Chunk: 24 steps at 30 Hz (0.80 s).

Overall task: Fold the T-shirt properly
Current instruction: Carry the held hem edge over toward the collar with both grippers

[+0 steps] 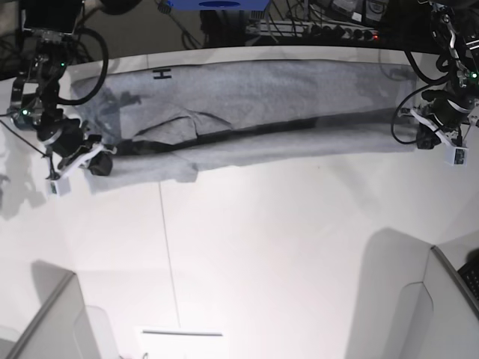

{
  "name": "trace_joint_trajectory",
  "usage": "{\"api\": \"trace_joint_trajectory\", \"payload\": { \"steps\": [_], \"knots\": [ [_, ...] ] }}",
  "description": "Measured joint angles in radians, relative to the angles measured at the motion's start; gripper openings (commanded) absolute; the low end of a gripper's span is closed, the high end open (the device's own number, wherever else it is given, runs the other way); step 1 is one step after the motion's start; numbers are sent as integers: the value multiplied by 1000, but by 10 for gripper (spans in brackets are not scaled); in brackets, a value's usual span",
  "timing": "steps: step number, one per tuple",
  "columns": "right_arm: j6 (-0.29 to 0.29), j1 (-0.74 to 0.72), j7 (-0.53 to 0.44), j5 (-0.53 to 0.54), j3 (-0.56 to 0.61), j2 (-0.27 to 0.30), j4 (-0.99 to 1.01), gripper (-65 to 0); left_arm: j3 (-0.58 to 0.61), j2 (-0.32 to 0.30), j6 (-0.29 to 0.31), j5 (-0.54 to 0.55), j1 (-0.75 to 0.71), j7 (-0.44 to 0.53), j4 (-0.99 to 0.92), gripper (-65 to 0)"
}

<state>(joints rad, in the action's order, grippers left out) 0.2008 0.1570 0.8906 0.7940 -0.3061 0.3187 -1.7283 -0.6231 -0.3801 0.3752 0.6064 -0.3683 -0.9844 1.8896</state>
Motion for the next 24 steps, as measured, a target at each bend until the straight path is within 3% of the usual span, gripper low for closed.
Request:
{"api": "trace_joint_trajectory", "payload": {
  "steps": [19,24],
  "knots": [
    [0,111,27,3,-41,-13,-152,-650,-24,-5,0,0,-34,0,0,-650],
    [0,132,62,7,-99,-22,-153,-650,-24,-5,0,0,-70,0,23,-650]
  ]
}}
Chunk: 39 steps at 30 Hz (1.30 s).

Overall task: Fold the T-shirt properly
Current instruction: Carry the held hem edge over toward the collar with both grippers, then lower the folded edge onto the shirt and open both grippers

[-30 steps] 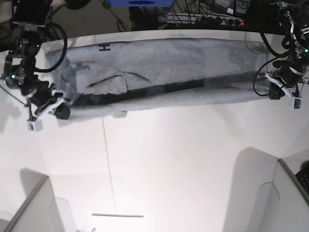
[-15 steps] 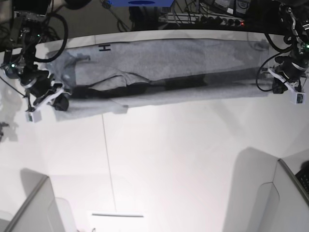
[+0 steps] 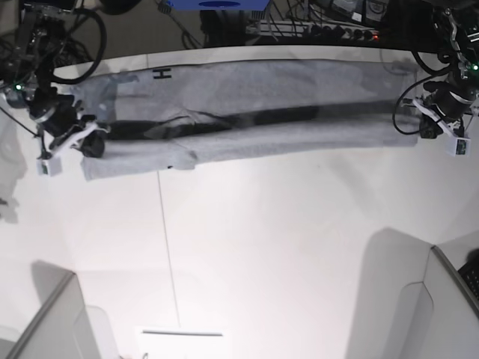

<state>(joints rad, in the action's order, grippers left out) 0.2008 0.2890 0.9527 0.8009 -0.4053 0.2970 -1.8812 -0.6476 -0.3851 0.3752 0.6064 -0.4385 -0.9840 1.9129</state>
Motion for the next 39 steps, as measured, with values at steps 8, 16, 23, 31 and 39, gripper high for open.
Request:
{"api": "trace_joint_trajectory", "payload": {
  "steps": [8,16,23,31,39],
  "knots": [
    [0,45,32,3,-21,-5,-76,-650,-2,0,0,0,-34,0,8,-650],
    [0,90,30,-5,-20,-34,-76,-650,-2,0,0,0,-35,0,8,-650],
    [0,133,23,-4,-20,-37,-100,-650,-3,-20,0,0,-35,0,8,-650],
    [0,161,35,-3,-20,-68,-100,-650,-3,-25,0,0,-35,0,8,-650],
    [0,208,21,-4,-18,-66,-100,-650,-3,-23,0,0,-36,0,8,-650]
  ]
}}
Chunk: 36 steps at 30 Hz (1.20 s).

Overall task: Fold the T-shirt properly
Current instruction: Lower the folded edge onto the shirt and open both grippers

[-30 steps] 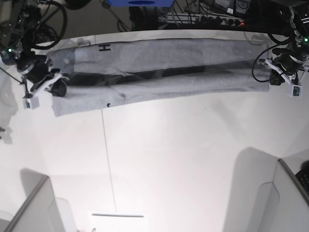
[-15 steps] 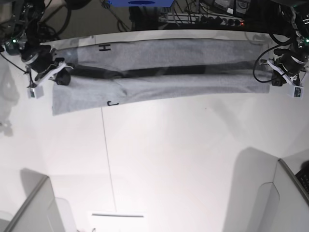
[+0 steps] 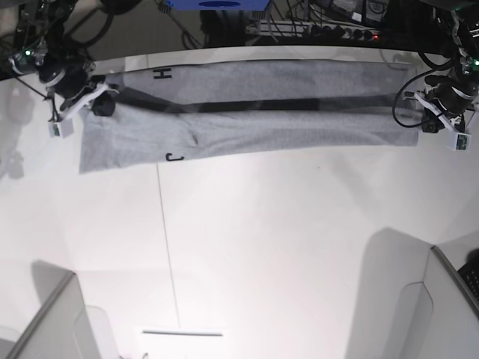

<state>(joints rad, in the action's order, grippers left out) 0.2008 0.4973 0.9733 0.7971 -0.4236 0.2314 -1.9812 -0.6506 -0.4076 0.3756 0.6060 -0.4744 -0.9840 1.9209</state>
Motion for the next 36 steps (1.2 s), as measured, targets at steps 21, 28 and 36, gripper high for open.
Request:
{"api": "trace_joint_trajectory", "payload": {
  "steps": [21,28,36],
  "knots": [
    [0,11,-31,-8,0,0,47,-650,7,3,0,1,-13,0,-94,-650],
    [0,11,-31,-11,0,0,47,-432,7,3,0,0,-13,0,-98,-497],
    [0,11,-31,-11,0,0,47,-386,4,3,-1,1,-23,2,-88,-2]
  ]
}}
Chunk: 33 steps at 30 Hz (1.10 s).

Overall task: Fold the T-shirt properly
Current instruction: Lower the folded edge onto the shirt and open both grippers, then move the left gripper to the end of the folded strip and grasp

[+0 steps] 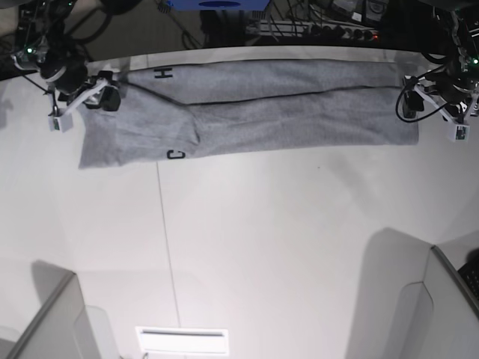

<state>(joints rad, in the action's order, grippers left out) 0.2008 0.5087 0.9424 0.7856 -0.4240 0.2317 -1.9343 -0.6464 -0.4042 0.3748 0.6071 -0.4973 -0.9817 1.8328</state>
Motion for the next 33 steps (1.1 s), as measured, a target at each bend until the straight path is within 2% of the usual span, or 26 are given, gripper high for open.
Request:
{"api": "trace_joint_trajectory", "payload": {
  "steps": [2,4,6,7,8,9,11,12,15,19,21,22,26,30,33],
  "knots": [
    [0,-3,-1,0,-1,0,0,-386,-1,0,0,-2,-6,-3,23,0],
    [0,-3,-48,0,1,2,-1,-387,-6,11,0,-1,-5,0,60,-12],
    [1,-6,-86,0,2,3,-1,-389,-7,43,0,3,-1,10,94,-82],
    [1,-9,-107,1,3,3,-1,-395,-5,60,0,6,1,9,97,-140],
    [1,-18,-113,0,3,5,1,-419,0,77,0,6,3,9,95,-225],
    [1,-29,-125,6,3,8,13,-462,4,93,2,6,7,7,87,-347],
    [8,-57,-134,2,3,12,50,-594,29,114,0,-13,27,-2,60,-642],
    [8,-69,-132,1,3,17,72,-650,44,118,-2,-26,39,1,43,-650],
    [36,-112,-135,-3,51,25,135,-650,68,132,5,5,71,10,-18,-650],
    [49,-163,-138,9,97,17,227,-650,66,147,-5,-16,87,8,-98,-650],
    [45,-179,-143,-3,97,14,281,-650,65,159,-3,-62,93,14,-130,-650],
    [42,-181,-163,-24,101,17,301,-650,65,172,-3,-95,102,18,-148,-650],
    [43,-189,-217,-191,138,10,323,-650,64,185,17,-174,145,145,-233,-650],
    [57,-266,-256,-344,115,-76,376,-650,57,179,23,-156,202,201,-326,-650],
    [68,-322,-273,-439,79,-125,415,-650,54,174,26,-148,250,206,-373,-650]
  ]
}}
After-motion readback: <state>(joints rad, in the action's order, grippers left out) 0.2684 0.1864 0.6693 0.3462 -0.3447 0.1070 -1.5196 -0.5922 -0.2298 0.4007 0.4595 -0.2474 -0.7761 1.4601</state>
